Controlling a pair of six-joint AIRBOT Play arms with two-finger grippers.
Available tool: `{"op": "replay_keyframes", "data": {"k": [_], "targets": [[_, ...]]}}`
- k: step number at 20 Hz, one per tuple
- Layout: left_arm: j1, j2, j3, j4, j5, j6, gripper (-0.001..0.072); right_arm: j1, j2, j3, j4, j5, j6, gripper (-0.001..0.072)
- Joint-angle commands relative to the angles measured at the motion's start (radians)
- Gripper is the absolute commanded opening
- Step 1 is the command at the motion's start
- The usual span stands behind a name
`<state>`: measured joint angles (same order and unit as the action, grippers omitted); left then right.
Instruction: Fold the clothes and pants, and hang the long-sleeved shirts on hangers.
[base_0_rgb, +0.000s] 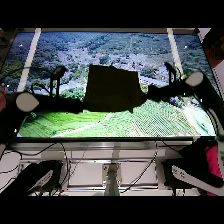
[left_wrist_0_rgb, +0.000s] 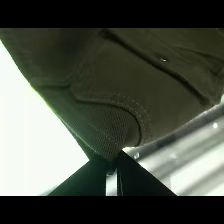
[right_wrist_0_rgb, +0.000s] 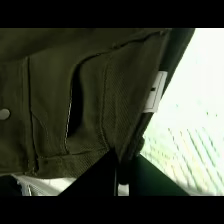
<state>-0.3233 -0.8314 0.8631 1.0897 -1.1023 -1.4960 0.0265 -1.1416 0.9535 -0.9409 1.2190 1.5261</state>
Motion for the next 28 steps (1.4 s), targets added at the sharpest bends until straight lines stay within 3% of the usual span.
{"op": "replay_keyframes", "data": {"k": [1,3,6,10,16,17,18,19,20,22,24,28], "targets": [[-0.049,0.131,-0.106,0.009,-0.059,-0.087,0.0021,0.0,0.213,-0.214,0.001,0.095,0.033,0.0017],[-0.064,0.111,-0.06,0.008,-0.034,-0.144,0.0021,0.0,0.252,-0.179,0.011,0.125,0.058,0.0017],[-0.055,-0.03,0.093,0.028,0.08,-0.135,0.0021,-0.001,0.208,-0.048,0.036,0.099,0.06,0.0017],[0.002,-0.373,0.386,0.111,0.156,-0.105,0.0022,-0.001,-0.035,0.167,0.05,0.011,0.025,0.0018],[0.101,-0.732,0.538,0.031,0.533,-0.141,0.0025,-0.006,-0.473,0.415,0.171,-0.412,0.036,0.002],[0.101,-0.771,0.538,0.001,0.603,-0.142,0.0028,-0.001,-0.526,0.44,0.187,-0.529,0.037,0.0074],[0.101,-0.803,0.538,-0.018,0.657,-0.142,0.0175,-0.001,-0.562,0.46,0.18,-0.599,0.037,0.0297],[0.098,-0.821,0.538,-0.035,0.686,-0.143,0.0466,-0.003,-0.587,0.475,0.184,-0.636,0.037,0.0547],[0.097,-0.829,0.538,-0.061,0.698,-0.142,0.0568,-0.01,-0.597,0.487,0.174,-0.637,0.036,0.0576],[0.097,-0.817,0.538,-0.066,0.69,-0.123,0.0566,-0.053,-0.597,0.514,0.13,-0.548,0.036,0.0575],[0.1,-0.78,0.538,-0.066,0.626,-0.054,0.0561,-0.125,-0.599,0.559,0.103,-0.351,0.026,0.0573],[0.101,-0.647,0.538,-0.066,0.326,0.167,0.056,-0.277,-0.663,0.655,0.125,0.127,-0.117,0.0565]]}}
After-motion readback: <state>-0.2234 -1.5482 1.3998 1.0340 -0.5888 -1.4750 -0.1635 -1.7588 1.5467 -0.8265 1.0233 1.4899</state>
